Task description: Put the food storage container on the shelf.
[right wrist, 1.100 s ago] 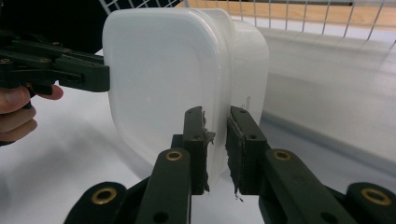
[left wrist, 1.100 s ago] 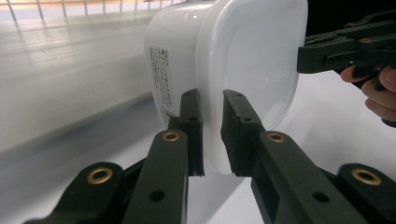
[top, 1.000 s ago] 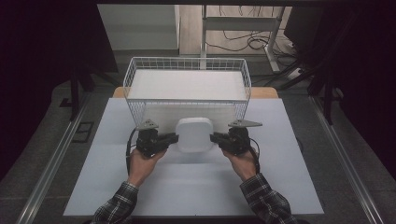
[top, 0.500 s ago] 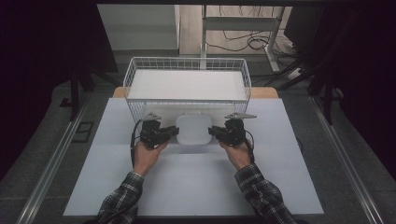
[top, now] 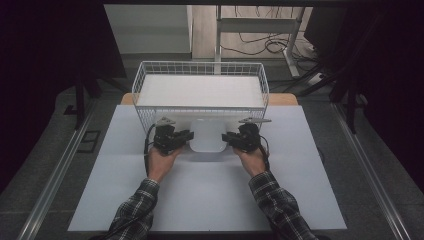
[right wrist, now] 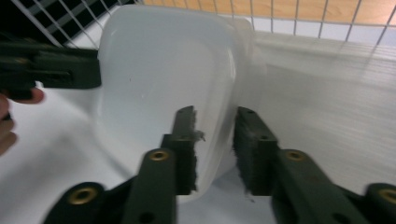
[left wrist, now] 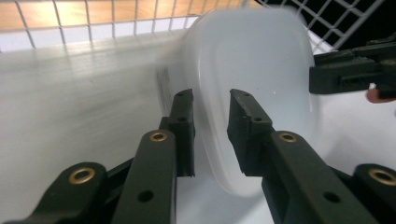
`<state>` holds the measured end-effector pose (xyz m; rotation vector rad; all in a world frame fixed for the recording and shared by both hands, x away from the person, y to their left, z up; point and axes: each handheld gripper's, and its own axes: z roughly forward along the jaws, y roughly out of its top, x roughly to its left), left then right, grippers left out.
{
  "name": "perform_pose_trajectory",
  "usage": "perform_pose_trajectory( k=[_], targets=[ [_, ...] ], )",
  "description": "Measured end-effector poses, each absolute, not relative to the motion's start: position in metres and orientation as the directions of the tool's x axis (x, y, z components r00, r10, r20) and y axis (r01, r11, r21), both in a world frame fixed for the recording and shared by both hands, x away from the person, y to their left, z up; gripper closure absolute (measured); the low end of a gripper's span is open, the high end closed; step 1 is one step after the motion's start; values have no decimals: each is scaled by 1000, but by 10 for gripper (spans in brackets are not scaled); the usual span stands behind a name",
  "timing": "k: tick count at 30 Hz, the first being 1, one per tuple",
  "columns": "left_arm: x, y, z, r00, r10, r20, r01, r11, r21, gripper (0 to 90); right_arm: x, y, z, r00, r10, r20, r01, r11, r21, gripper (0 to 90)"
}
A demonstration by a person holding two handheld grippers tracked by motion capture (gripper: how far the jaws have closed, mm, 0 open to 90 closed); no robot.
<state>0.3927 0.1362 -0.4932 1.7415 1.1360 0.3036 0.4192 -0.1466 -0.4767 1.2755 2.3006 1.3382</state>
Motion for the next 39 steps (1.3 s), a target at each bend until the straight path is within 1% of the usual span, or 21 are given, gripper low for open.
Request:
perform_pose_trajectory(
  k=[1, 2, 3, 4, 6, 9, 11, 12, 13, 16, 17, 18, 19, 22, 23, 25, 26, 27, 29, 35, 39],
  targets=[
    [393, 136, -493, 528, 799, -286, 550, -66, 832, 727, 419, -147, -477, -612, 753, 241, 582, 222, 782, 656],
    [393, 136, -494, 525, 804, -280, 539, -59, 840, 728, 422, -148, -481, -598, 752, 275, 590, 181, 787, 648],
    [393, 135, -495, 516, 813, -271, 529, -53, 847, 727, 423, -149, -481, -592, 754, 284, 584, 159, 796, 680],
    [394, 133, -495, 511, 820, -258, 519, -55, 853, 727, 423, -149, -481, -592, 754, 284, 584, 159, 796, 680],
    [395, 129, -495, 498, 838, -224, 498, -64, 865, 727, 424, -147, -479, -588, 765, 262, 567, 159, 808, 675],
    [398, 122, -497, 458, 871, -175, 467, -69, 881, 683, 428, -141, -477, -574, 791, 211, 542, 174, 822, 642],
    [399, 123, -497, 454, 875, -170, 469, -72, 880, 629, 431, -140, -477, -566, 798, 206, 539, 170, 825, 636],
    [398, 123, -497, 448, 877, -173, 470, -66, 880, 629, 431, -140, -477, -566, 798, 206, 539, 170, 825, 636],
    [393, 126, -495, 458, 872, -174, 453, -61, 889, 581, 431, -142, -474, -562, 805, 192, 533, 175, 828, 658],
    [387, 129, -493, 479, 858, -185, 455, -62, 888, 517, 428, -145, -472, -575, 799, 175, 517, 189, 835, 676],
    [385, 130, -492, 483, 855, -189, 458, -63, 887, 517, 426, -147, -471, -585, 793, 171, 514, 200, 834, 692],
    [382, 131, -491, 494, 846, -198, 461, -62, 885, 485, 425, -149, -470, -589, 790, 171, 513, 202, 835, 707],
    [373, 134, -490, 522, 826, -212, 468, -69, 881, 404, 420, -153, -468, -610, 771, 185, 508, 202, 837, 743],
    [364, 136, -489, 551, 809, -207, 468, -94, 879, 296, 414, -154, -466, -636, 750, 179, 497, 222, 839, 786],
    [354, 138, -488, 571, 797, -196, 468, -121, 875, 267, 405, -155, -464, -664, 730, 163, 482, 251, 840, 835],
    [348, 139, -489, 579, 793, -192, 468, -130, 874, 240, 402, -155, -464, -673, 722, 161, 476, 255, 842, 861],
    [344, 140, -489, 585, 789, -186, 465, -139, 874, 198, 398, -156, -463, -679, 718, 156, 470, 260, 843, 883],
    [331, 143, -491, 592, 788, -170, 458, -155, 875, 144, 392, -156, -462, -688, 709, 155, 464, 265, 845, 891],
    [320, 146, -493, 598, 785, -161, 460, -171, 871, 99, 385, -156, -462, -701, 696, 159, 462, 273, 844, 891],
    [288, 157, -501, 594, 798, -103, 442, -216, 871, 33, 372, -152, -464, -738, 658, 147, 446, 313, 838, 890],
    [267, 165, -506, 588, 805, -72, 420, -228, 879, 22, 370, -146, -473, -758, 637, 140, 446, 349, 824, 889]
  ],
)
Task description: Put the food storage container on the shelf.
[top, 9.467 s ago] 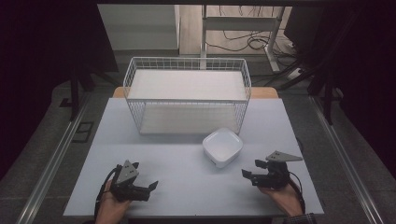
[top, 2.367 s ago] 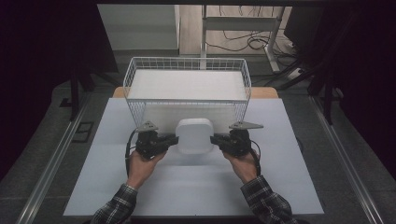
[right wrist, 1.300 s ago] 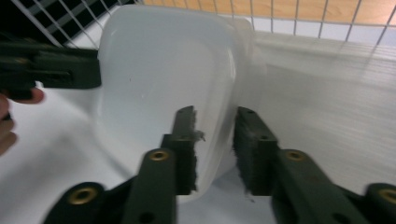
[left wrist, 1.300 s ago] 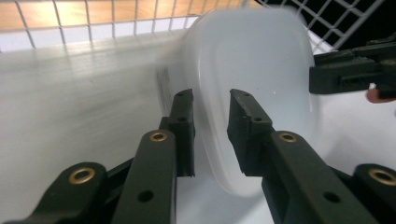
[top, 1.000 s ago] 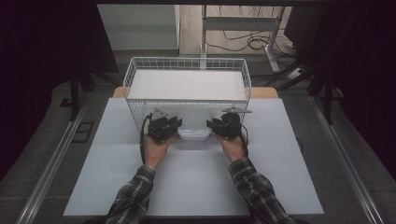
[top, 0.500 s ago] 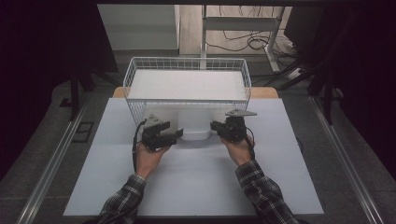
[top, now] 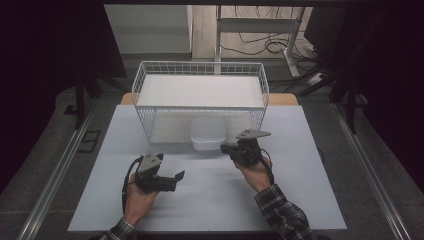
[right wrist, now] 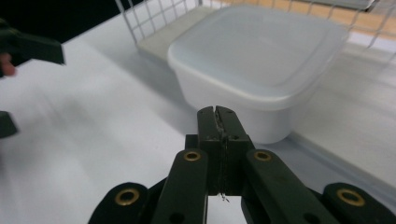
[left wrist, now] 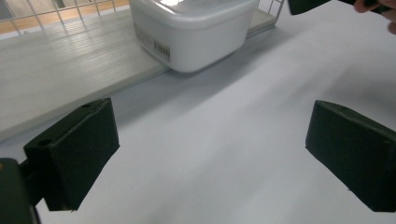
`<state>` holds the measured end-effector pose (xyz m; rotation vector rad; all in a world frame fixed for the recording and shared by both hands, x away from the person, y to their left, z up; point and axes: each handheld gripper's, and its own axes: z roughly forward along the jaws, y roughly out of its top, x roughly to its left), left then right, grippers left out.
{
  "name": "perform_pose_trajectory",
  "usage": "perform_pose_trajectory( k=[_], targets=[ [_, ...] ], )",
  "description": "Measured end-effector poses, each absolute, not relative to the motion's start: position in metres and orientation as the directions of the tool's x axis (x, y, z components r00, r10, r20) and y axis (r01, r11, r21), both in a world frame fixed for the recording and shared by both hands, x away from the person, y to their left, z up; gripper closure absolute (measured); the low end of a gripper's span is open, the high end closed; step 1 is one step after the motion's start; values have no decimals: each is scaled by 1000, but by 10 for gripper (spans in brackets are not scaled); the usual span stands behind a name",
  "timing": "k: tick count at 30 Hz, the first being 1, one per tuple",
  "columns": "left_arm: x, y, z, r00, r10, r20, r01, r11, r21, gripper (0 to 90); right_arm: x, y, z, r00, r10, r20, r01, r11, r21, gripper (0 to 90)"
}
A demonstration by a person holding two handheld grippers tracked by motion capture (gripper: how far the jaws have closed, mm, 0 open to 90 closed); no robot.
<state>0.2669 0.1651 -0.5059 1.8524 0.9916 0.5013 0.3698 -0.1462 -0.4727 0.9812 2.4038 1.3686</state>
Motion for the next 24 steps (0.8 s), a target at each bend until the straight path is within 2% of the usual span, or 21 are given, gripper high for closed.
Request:
perform_pose_trajectory(
  k=[13, 24],
  targets=[
    [228, 176, -514, 592, 803, -63, 410, -233, 882, 10, 381, -116, -497, -782, 615, 98, 439, 432, 788, 889],
    [225, 181, -517, 589, 804, -84, 425, -220, 878, 13, 399, -102, -503, -764, 639, 88, 448, 427, 786, 890]
  ],
)
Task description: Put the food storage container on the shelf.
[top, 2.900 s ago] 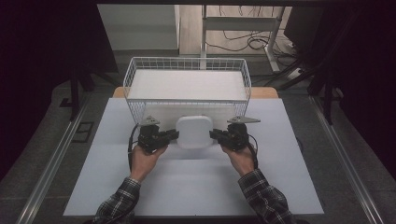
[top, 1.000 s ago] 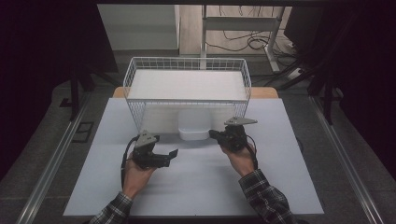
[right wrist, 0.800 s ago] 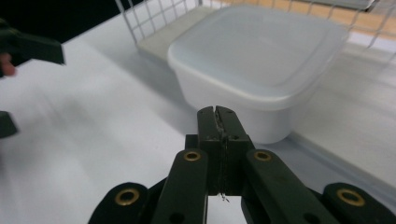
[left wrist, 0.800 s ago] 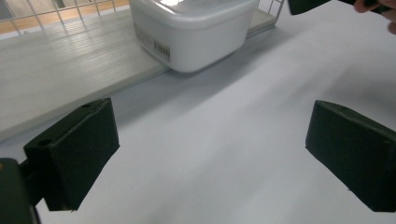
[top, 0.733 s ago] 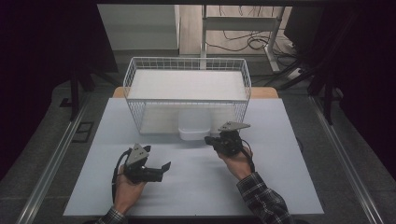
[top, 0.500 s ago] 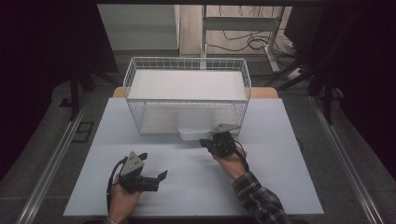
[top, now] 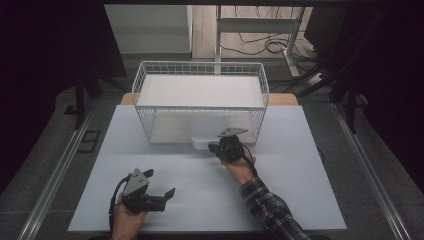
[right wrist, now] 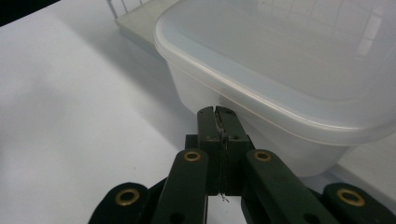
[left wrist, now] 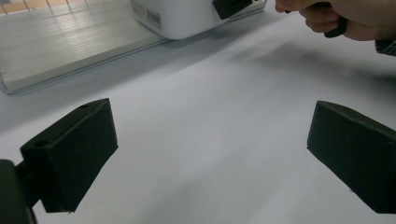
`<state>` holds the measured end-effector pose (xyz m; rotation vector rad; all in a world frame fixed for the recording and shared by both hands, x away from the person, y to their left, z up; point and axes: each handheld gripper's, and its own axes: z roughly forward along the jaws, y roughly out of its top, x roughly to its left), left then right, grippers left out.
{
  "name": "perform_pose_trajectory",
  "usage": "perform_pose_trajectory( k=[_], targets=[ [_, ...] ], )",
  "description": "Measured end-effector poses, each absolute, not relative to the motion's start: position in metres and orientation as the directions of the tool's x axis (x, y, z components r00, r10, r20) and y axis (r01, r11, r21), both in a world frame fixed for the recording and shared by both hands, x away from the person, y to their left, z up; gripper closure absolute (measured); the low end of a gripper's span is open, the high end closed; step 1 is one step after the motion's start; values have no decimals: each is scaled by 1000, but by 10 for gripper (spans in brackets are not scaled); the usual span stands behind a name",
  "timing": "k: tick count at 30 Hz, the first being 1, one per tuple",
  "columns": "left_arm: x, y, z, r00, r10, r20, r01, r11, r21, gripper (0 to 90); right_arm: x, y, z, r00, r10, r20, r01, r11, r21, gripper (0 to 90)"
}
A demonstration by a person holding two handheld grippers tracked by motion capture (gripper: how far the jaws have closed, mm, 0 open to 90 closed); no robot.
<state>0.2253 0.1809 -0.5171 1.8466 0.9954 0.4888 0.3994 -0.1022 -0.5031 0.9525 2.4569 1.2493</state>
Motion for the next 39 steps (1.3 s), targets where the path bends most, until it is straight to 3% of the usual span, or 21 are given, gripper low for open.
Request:
perform_pose_trajectory(
  k=[28, 39],
  targets=[
    [229, 180, -521, 603, 791, -101, 438, -223, 871, 19, 438, -87, -504, -721, 690, 65, 462, 409, 787, 871],
    [231, 178, -523, 607, 787, -111, 468, -240, 851, 17, 428, -95, -496, -724, 685, 79, 467, 404, 786, 531]
  ],
)
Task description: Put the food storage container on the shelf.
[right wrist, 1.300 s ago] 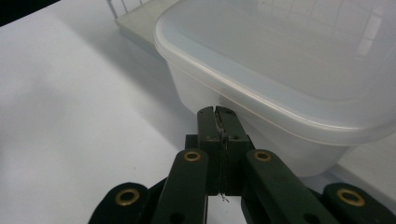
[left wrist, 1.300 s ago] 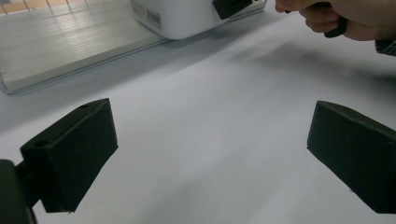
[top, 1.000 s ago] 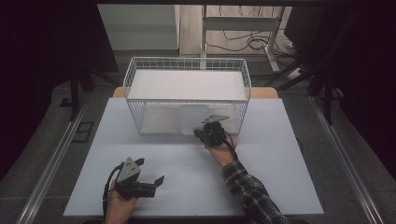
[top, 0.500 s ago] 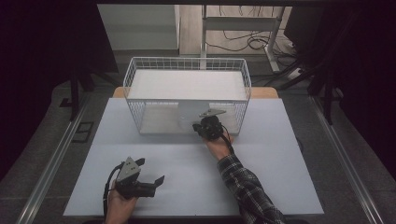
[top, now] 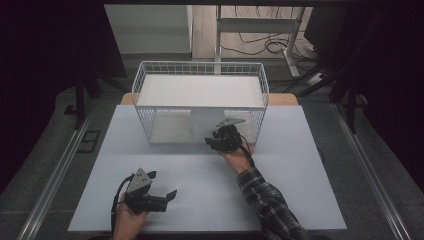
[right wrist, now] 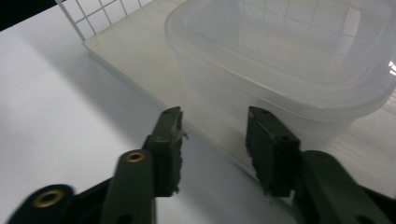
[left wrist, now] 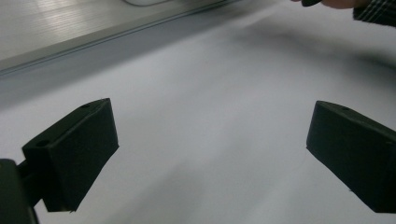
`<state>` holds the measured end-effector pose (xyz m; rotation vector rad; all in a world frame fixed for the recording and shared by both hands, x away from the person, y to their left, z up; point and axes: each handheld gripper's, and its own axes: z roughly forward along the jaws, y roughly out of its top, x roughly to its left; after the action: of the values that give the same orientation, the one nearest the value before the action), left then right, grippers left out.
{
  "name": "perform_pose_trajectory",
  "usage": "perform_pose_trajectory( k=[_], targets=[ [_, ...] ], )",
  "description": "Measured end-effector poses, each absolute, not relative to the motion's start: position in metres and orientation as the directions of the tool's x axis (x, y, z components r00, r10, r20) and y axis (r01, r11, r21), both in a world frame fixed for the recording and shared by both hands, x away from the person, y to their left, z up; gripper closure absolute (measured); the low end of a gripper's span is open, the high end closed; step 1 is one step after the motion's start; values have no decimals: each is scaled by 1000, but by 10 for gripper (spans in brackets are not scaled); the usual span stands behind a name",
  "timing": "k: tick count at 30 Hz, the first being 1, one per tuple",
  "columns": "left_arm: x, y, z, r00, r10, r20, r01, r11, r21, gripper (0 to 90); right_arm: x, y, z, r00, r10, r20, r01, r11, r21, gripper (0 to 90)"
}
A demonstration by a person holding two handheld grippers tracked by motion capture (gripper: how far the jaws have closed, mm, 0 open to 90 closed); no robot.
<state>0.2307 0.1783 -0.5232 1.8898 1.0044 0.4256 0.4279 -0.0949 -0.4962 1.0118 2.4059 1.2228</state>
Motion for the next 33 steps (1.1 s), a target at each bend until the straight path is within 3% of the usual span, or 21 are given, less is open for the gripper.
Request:
perform_pose_trajectory(
  k=[15, 33],
  targets=[
    [234, 178, -527, 609, 783, -130, 494, -245, 834, 15, 412, -101, -491, -748, 657, 94, 471, 426, 773, 327],
    [236, 175, -531, 619, 772, -145, 513, -257, 819, 15, 391, -110, -492, -773, 626, 97, 458, 446, 769, 214]
  ],
)
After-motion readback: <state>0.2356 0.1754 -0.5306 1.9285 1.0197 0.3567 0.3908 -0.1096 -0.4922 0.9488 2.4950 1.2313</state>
